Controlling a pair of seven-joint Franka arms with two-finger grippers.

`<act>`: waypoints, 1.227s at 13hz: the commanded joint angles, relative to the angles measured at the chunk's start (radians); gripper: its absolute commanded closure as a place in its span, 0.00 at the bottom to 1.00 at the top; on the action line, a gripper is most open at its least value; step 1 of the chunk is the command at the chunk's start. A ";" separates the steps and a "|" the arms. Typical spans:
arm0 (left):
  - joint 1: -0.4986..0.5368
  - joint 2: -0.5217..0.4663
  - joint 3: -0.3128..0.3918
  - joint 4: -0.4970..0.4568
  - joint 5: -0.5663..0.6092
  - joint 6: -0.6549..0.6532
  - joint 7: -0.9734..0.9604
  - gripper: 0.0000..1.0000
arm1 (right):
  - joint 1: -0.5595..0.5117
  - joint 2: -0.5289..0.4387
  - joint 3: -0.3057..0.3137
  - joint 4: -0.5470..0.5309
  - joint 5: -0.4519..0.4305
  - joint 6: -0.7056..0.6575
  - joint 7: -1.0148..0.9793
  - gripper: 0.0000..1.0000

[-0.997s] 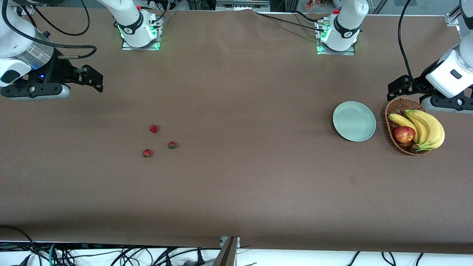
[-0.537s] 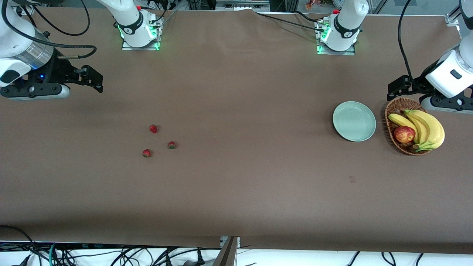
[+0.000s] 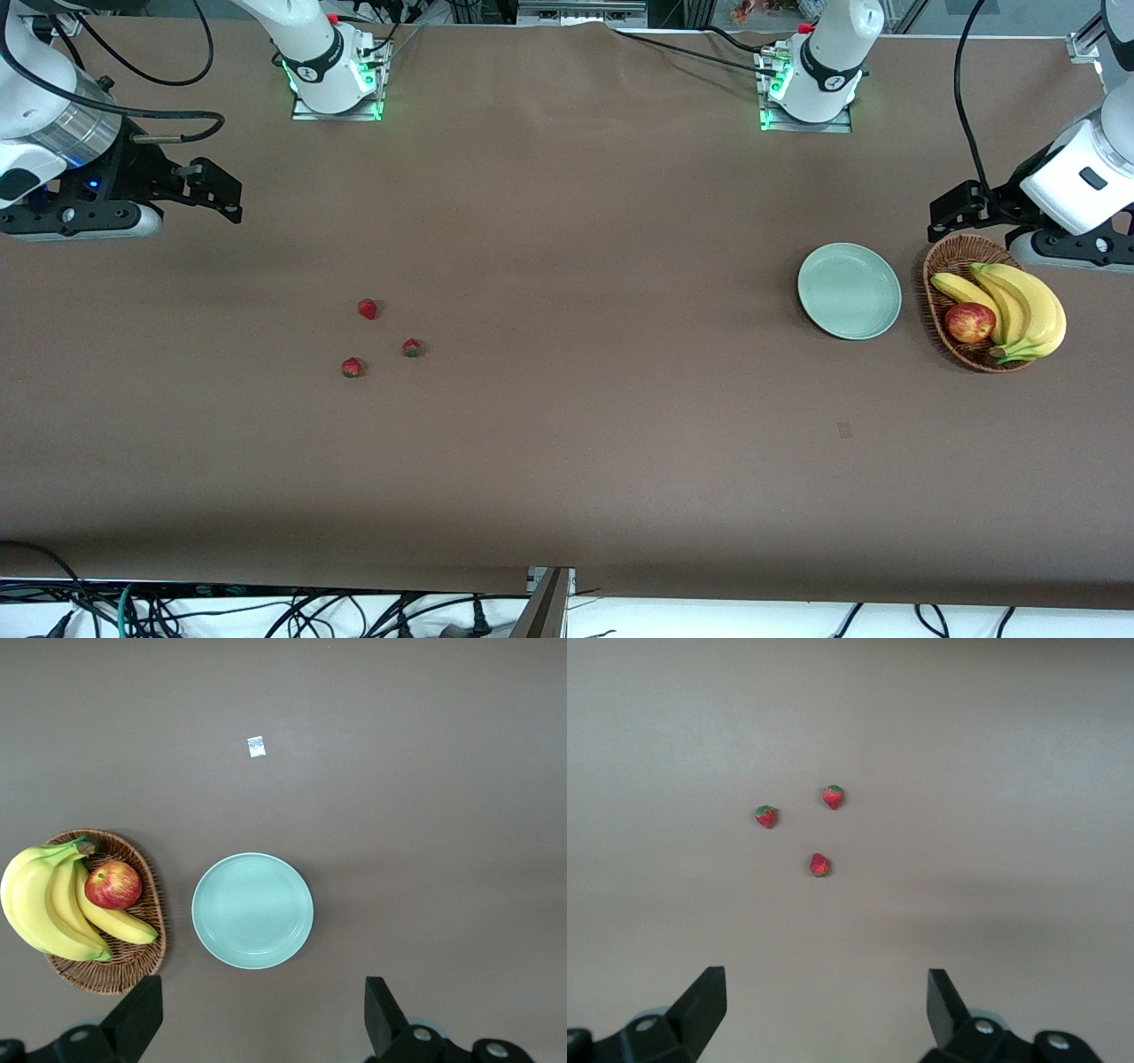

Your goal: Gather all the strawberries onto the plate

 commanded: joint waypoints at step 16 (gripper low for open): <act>-0.006 0.008 0.005 0.021 -0.005 -0.004 0.004 0.00 | 0.110 0.227 0.025 -0.577 0.069 0.662 0.015 0.00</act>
